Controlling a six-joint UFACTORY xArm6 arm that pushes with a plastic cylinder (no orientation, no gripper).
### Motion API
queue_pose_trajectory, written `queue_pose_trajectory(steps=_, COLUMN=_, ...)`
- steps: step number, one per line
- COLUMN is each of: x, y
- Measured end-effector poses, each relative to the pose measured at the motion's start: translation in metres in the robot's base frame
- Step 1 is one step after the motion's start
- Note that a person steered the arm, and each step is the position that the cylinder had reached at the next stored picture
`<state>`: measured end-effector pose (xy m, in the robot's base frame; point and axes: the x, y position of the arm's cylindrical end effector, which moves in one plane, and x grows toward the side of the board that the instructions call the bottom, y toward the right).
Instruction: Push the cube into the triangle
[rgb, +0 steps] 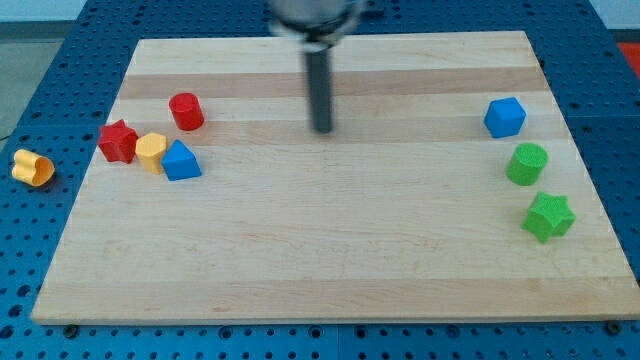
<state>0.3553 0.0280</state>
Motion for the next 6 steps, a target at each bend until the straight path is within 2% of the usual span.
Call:
queue_pose_trajectory(steps=1, x=-0.036, y=0.115)
queue_pose_trajectory(steps=2, x=-0.032, y=0.245)
queue_pose_trajectory(steps=3, x=-0.022, y=0.316)
queue_pose_trajectory(steps=4, x=0.011, y=0.218)
queue_pose_trajectory(steps=6, x=0.053, y=-0.040)
